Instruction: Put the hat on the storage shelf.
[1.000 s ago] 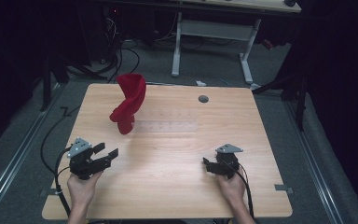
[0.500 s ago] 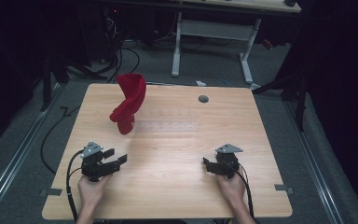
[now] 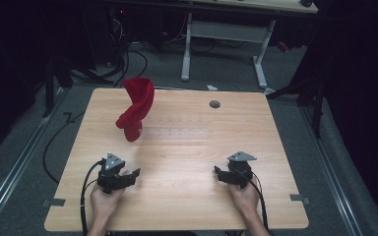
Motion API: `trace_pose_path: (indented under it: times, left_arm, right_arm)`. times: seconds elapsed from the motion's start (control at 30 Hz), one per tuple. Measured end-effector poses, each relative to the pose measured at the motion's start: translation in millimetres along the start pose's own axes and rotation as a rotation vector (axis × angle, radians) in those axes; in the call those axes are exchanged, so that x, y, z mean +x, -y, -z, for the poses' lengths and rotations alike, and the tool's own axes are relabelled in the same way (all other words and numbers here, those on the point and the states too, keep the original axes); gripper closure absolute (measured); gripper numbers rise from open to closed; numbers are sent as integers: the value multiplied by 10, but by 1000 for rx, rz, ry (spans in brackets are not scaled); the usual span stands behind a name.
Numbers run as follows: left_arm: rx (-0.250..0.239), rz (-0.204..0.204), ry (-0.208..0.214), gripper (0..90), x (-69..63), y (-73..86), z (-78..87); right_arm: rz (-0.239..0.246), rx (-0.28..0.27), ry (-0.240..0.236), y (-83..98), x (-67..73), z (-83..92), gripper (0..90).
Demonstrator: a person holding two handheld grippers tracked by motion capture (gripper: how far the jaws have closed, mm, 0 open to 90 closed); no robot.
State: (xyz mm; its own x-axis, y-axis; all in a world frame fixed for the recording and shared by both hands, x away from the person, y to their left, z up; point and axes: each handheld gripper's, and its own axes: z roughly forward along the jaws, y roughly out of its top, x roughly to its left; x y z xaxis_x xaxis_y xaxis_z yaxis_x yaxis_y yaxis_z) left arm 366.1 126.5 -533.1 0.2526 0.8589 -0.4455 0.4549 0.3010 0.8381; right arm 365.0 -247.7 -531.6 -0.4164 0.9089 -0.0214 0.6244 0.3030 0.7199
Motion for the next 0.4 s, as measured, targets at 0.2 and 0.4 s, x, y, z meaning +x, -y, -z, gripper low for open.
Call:
trace_pose_path:
  times: [0.2,0.4]
  left_arm:
    - [26,-58,-42,314,23,113,-69]
    - [13,-51,-30,292,30,128,-62]
  right_arm:
    - [0,0,0,0,1,0,299]
    - [0,0,0,1,2,0,299]
